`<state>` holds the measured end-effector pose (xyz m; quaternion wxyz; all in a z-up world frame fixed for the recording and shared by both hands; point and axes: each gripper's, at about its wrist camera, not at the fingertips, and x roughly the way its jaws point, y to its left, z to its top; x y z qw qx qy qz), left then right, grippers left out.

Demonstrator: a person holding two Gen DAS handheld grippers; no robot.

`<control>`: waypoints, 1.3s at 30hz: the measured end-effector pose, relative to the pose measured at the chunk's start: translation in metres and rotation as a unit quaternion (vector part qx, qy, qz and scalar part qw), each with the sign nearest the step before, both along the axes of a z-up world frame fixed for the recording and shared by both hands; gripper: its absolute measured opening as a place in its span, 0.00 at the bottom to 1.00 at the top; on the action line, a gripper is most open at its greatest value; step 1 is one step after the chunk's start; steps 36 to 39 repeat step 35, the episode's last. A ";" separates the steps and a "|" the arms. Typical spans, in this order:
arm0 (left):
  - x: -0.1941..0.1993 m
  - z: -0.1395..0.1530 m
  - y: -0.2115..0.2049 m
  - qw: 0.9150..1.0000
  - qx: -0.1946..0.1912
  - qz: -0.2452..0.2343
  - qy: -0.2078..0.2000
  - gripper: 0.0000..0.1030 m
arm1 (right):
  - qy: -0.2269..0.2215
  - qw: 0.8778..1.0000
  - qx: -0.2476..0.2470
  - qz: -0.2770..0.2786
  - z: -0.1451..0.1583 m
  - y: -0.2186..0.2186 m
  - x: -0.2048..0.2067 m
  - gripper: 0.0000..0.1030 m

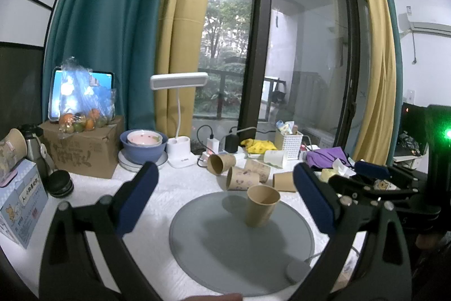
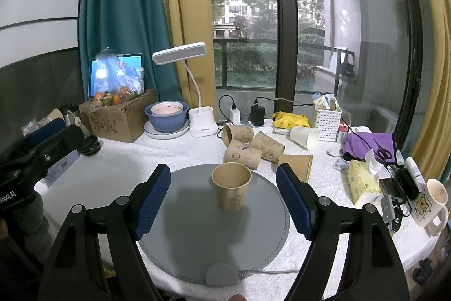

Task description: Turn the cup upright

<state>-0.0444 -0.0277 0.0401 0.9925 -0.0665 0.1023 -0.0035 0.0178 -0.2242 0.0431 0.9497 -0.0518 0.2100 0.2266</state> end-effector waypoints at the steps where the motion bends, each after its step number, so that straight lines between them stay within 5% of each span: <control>1: 0.000 0.000 0.000 1.000 0.000 0.000 0.000 0.94 | 0.000 1.000 0.000 0.000 0.000 0.000 0.000 0.78; 39: -0.005 -0.001 -0.002 1.000 0.005 0.006 -0.010 0.94 | 0.000 1.000 0.000 0.000 0.000 0.001 0.000 0.78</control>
